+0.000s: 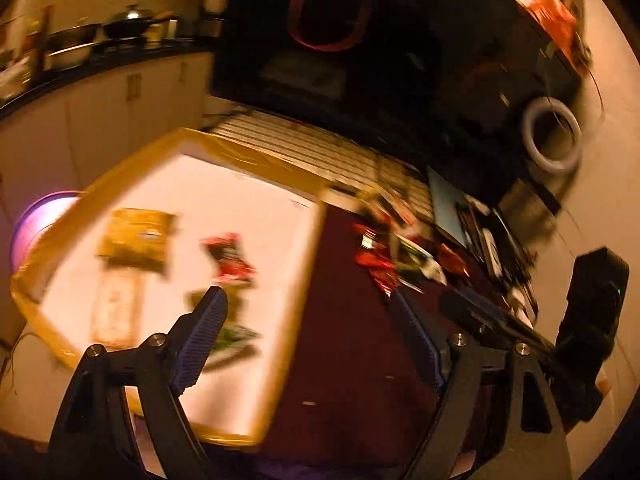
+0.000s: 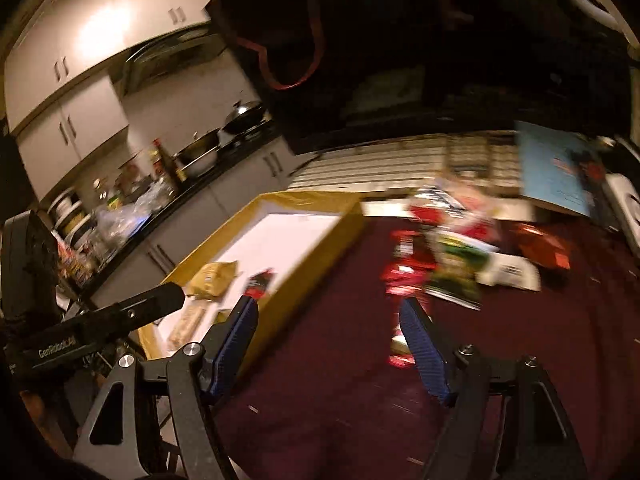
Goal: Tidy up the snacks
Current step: 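Move both packets over the tray and open both tools to drop them, then grasp the red chocolate packet with the left tool while the right tool grasps a green packet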
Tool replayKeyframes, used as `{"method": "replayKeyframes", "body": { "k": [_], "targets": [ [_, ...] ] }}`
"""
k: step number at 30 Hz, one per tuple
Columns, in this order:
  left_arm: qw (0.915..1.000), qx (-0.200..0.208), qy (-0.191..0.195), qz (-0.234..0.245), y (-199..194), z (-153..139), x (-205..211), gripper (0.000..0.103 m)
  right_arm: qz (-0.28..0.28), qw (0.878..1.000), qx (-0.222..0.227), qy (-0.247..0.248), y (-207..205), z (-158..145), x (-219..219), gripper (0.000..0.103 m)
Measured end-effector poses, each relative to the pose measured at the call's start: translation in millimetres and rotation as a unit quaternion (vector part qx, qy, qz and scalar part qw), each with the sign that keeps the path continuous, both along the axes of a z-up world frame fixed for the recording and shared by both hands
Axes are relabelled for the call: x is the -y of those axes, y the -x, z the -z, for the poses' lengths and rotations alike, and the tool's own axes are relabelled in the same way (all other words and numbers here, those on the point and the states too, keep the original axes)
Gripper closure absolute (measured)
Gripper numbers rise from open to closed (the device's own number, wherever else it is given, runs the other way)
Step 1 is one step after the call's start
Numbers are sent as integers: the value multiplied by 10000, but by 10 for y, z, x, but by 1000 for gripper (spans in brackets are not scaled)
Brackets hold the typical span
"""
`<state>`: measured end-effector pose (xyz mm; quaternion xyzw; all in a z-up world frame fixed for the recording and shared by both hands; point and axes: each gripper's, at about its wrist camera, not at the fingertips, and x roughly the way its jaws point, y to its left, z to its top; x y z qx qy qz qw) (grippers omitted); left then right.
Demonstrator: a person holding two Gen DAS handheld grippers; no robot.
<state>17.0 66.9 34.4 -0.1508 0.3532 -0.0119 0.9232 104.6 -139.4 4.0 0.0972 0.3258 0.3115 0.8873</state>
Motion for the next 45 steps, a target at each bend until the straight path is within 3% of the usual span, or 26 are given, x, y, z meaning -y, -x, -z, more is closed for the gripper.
{"method": "replayKeyframes", "body": {
  "k": [6, 11, 15, 17, 19, 20, 21, 22, 23, 24, 28, 30, 36, 42, 45],
  "targets": [
    [9970, -421, -99, 639, -294, 114, 556, 20, 355, 9982, -382, -311, -92, 137, 597, 28],
    [9919, -807, -297, 935, -592, 333, 894, 20, 948, 9939, -528, -198, -174, 270, 854, 30],
    [9905, -940, -445, 904, -888, 439, 1050, 20, 1155, 9909, -649, -236, -239, 360, 996, 31],
    [9886, -1042, -822, 708, -1035, 506, 1140, 20, 1490, 9866, -628, -213, -233, 393, 1063, 38],
    [9848, -1149, -1126, 649, -1158, 595, 1210, 27, 1749, 9822, -650, -228, -235, 404, 1117, 41],
    [9825, -1234, -1251, 623, -1202, 648, 1235, 38, 1792, 9814, -660, -212, -247, 410, 1127, 42],
    [9804, -1304, -1347, 610, -1222, 691, 1250, 42, 1773, 9817, -667, -210, -262, 415, 1131, 43],
    [9803, -1208, -1455, 575, -1196, 689, 1263, 45, 1728, 9823, -689, -229, -278, 422, 1130, 44],
    [9796, -1178, -1521, 576, -1148, 690, 1270, 55, 1714, 9825, -698, -226, -278, 424, 1122, 45],
    [9797, -1145, -1536, 592, -1099, 677, 1274, 76, 1707, 9827, -694, -201, -280, 425, 1110, 46],
    [9827, -1039, -1411, 609, -846, 634, 1189, 79, 1404, 9889, -489, -45, -245, 378, 966, 46],
    [9888, -922, -973, 652, -694, 597, 1073, 79, 1275, 9908, -438, -72, -235, 356, 893, 46],
    [9983, -399, -224, 362, -345, 327, 693, 79, 818, 9951, -555, 53, -396, 233, 473, 48],
    [9996, -248, -3, 150, -185, 189, 398, 79, 1144, 9869, -1008, 517, -832, 300, 97, 69],
    [9998, -200, 63, 76, -118, 196, 298, 79, 1264, 9824, -1174, 716, -963, 427, -8, 73]
  ]
}}
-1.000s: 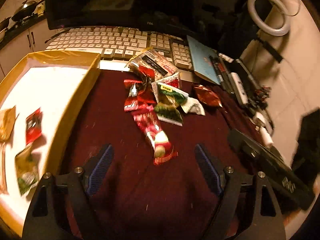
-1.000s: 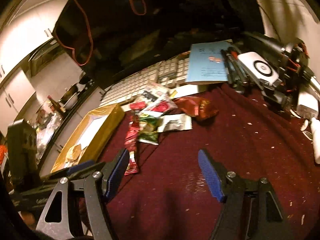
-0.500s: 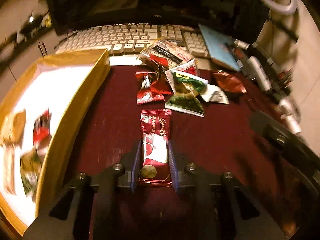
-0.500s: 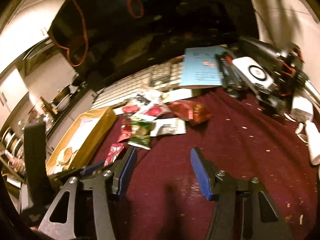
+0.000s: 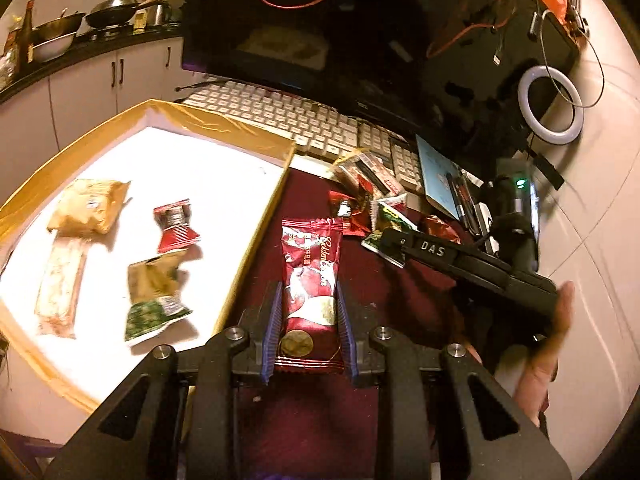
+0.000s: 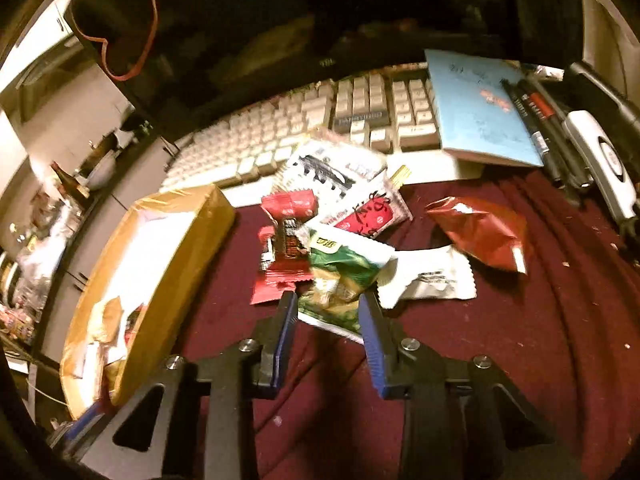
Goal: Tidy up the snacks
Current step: 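Grasp the red chocolate packet with the left tool while the right tool grasps a green packet, then carry both packets into the tray and open both tools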
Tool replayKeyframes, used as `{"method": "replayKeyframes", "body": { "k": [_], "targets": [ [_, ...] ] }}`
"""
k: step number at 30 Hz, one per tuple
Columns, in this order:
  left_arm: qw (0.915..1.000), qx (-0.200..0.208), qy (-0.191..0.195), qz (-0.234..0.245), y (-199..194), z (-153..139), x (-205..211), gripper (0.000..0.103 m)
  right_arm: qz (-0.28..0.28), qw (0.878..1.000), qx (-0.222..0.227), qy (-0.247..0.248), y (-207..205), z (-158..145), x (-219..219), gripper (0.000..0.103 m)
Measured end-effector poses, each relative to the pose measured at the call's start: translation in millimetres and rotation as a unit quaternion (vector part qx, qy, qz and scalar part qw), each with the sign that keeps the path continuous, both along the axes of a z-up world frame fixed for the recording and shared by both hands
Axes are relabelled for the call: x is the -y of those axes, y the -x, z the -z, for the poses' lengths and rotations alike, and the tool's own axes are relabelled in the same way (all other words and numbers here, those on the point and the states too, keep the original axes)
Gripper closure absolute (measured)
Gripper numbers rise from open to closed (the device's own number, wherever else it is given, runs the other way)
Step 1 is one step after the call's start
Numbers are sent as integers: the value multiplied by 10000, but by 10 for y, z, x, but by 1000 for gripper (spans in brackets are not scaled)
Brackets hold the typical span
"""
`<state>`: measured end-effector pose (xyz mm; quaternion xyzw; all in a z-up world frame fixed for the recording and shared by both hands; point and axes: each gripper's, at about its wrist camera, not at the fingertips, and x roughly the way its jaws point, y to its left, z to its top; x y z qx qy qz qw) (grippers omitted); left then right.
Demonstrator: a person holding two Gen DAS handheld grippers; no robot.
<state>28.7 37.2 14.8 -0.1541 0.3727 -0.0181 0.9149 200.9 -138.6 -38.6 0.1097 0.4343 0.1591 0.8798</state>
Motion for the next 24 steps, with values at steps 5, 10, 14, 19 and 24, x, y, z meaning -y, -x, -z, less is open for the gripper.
{"method": "replayKeyframes", "body": {
  "k": [5, 10, 14, 19, 24],
  "targets": [
    [9996, 97, 251, -59, 64, -3, -153, 79, 31, 9999, 55, 80, -15, 42, -2, 76],
    [9989, 202, 411, -87, 168, -81, -331, 79, 11, 9999, 59, -158, 0, 22, 60, 84],
    [9977, 319, 483, -366, 247, -146, -591, 79, -59, 9981, 94, -602, 185, -32, 133, 89],
    [9944, 316, 555, -845, 338, -144, -976, 79, -316, 9963, 342, -717, 444, -140, 64, 96],
    [9915, 166, 568, -1160, 364, -59, -1182, 79, -538, 9948, 602, -617, 541, -269, -80, 96]
  ]
}}
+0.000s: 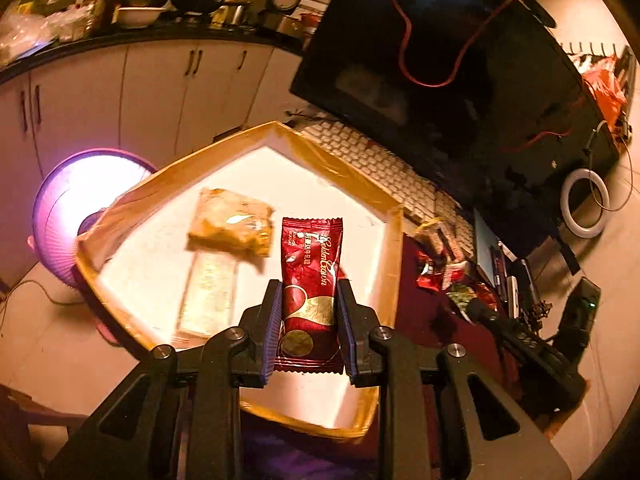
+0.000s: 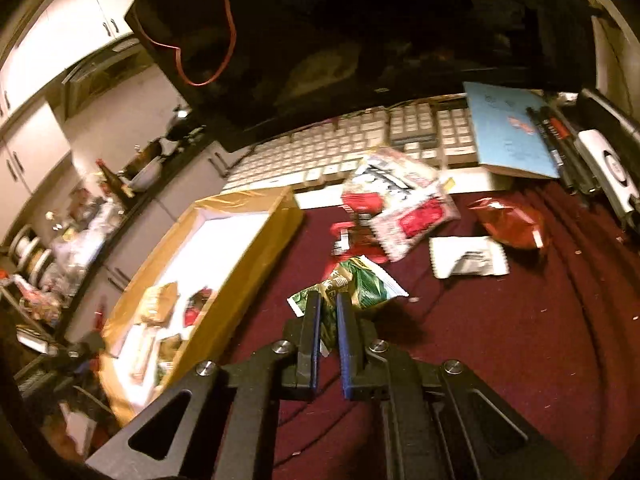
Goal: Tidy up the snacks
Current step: 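Carry both packets into the tray and open both tools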
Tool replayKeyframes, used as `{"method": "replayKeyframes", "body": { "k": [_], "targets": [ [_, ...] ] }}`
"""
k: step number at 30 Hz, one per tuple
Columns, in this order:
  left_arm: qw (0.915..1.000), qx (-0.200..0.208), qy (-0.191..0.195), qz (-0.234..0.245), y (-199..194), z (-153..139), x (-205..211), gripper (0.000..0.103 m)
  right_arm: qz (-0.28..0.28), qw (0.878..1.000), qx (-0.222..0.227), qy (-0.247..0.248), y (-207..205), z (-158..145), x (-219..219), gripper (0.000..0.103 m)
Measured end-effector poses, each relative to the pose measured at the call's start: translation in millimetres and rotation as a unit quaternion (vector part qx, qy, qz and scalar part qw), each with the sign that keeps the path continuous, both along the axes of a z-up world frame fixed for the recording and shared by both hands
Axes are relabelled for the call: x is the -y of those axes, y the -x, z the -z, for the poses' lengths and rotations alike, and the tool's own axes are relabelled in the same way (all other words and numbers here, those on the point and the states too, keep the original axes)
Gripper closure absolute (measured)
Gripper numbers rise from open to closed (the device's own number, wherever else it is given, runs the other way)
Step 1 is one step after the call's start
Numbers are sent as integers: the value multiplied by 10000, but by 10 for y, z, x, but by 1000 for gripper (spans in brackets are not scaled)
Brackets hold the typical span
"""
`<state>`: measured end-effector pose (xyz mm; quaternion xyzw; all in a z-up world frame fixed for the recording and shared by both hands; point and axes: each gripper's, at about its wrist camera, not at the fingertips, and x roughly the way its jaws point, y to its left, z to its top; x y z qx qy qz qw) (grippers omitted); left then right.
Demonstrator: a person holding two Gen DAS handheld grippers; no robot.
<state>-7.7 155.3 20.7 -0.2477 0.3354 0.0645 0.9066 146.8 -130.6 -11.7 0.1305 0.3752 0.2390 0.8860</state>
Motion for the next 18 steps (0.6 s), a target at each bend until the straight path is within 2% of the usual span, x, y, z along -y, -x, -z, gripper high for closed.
{"method": "replayKeyframes", "body": {
  "k": [4, 8, 12, 18],
  "targets": [
    [10000, -45, -9, -15, -28, 56, -80, 79, -373, 9990, 156, -176, 94, -117, -129, 96],
    [9994, -296, -72, 175, -162, 119, -77, 79, -801, 9955, 418, -276, 197, -278, -351, 96],
    [9980, -426, -86, 464, -407, 147, -93, 79, -1195, 9919, 283, -337, 103, -306, -678, 96],
    [9923, -987, 23, 753, -792, 376, -189, 79, -1429, 9897, -80, -59, -225, -111, -1284, 96]
  ]
}}
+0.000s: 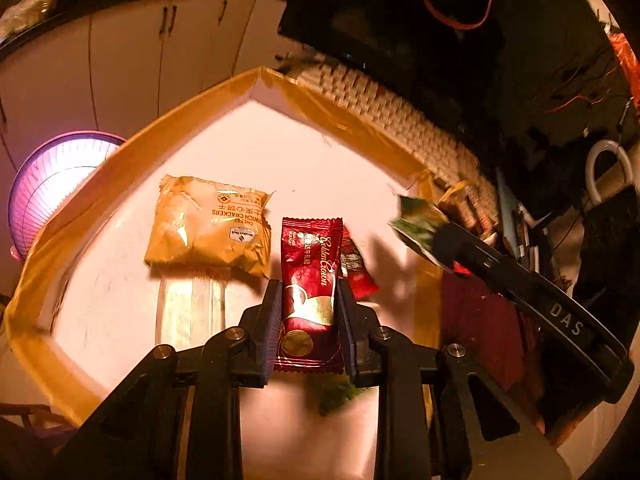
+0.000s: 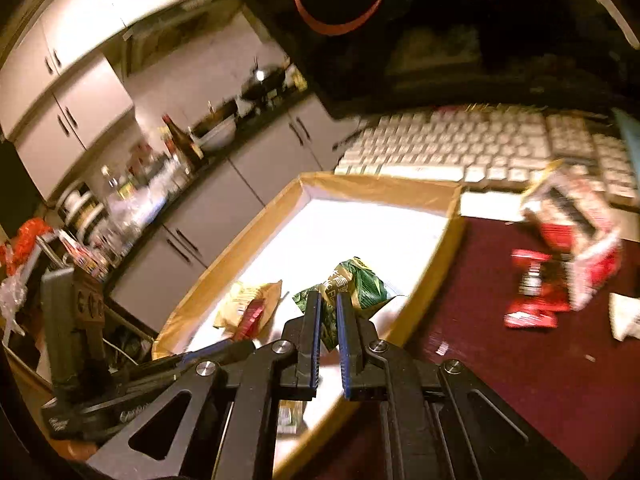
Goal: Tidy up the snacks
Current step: 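Carry both packets into the tray and open both tools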
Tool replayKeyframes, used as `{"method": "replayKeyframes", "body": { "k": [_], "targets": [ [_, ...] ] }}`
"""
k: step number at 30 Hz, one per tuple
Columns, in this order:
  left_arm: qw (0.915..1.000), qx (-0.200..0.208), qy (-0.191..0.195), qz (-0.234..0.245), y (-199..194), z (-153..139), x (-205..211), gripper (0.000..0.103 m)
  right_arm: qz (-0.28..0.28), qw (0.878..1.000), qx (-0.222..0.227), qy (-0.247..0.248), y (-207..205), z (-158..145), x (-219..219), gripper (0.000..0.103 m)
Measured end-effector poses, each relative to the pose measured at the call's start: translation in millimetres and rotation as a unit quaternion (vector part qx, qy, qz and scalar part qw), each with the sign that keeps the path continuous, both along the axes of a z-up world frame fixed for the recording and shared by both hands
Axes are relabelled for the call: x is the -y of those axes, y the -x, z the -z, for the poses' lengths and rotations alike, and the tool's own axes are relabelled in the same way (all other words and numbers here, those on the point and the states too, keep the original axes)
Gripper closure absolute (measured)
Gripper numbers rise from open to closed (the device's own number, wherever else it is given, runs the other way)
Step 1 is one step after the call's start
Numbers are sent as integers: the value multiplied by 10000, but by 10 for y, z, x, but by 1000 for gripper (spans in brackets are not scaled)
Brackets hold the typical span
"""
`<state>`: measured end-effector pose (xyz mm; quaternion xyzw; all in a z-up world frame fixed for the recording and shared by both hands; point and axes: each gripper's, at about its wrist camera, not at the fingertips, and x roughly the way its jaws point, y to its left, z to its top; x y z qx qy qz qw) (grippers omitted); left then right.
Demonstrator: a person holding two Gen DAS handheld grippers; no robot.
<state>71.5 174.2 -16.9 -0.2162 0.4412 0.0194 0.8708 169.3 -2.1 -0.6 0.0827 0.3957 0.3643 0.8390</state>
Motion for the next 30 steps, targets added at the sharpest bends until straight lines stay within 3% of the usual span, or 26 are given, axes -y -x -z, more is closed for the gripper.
{"method": "replayKeyframes", "body": {
  "k": [5, 12, 14, 15, 16, 18, 21, 25, 30],
  "targets": [
    [9995, -302, 100, -10, -118, 110, -97, 79, 85, 9989, 118, 452, -127, 122, -322, 96],
    [9996, -231, 34, -131, -116, 133, -129, 77, -4, 9960, 87, 890, -212, 344, -489, 95],
    [9997, -194, -127, -116, -66, 110, -81, 74, 11, 9957, 166, 914, -190, 346, -499, 89],
    [9997, -126, -183, -121, -20, 89, -52, 67, -6, 9964, 149, 839, -184, 341, -486, 87],
    [9996, -78, -218, -130, 17, 68, -35, 61, -36, 9971, 128, 749, -177, 328, -465, 76],
    [9993, 122, -329, -133, 123, -1, 39, 47, -35, 9990, 124, 432, -126, 260, -364, 61],
    [9975, 383, -583, -97, 253, -133, 189, 39, 105, 9993, 276, 218, 27, 128, -168, 44],
    [9949, 711, -715, -2, 358, -323, 453, 39, -14, 9997, 230, -70, 258, 25, 323, 41],
    [9912, 1113, -434, 562, 398, -457, 883, 28, 343, 9992, 141, -150, 289, -3, 1120, 36]
  ]
}}
